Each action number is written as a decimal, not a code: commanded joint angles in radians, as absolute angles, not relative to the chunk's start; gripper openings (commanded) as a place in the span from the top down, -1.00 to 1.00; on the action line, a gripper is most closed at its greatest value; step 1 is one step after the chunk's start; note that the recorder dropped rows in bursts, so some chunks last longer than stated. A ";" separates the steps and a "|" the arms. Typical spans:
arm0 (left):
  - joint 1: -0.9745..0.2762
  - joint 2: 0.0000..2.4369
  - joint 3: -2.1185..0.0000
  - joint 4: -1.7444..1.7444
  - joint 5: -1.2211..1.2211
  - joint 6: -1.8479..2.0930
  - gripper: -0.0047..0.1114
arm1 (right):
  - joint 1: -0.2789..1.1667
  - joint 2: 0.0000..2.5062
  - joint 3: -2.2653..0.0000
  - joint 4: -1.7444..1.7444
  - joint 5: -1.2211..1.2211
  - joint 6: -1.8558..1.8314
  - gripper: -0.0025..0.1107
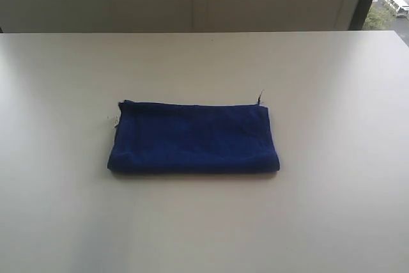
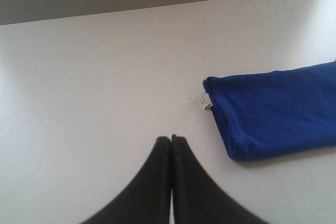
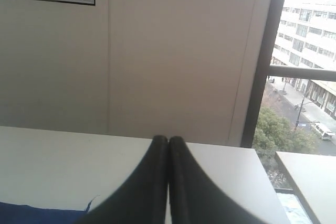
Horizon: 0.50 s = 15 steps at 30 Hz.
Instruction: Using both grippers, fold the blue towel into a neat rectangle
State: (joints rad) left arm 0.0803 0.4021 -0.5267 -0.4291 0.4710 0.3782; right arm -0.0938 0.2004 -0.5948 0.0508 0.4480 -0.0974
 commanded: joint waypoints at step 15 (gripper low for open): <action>0.081 0.395 -0.519 -0.439 0.481 0.380 0.92 | -0.099 0.189 -0.551 0.048 0.438 -0.103 0.96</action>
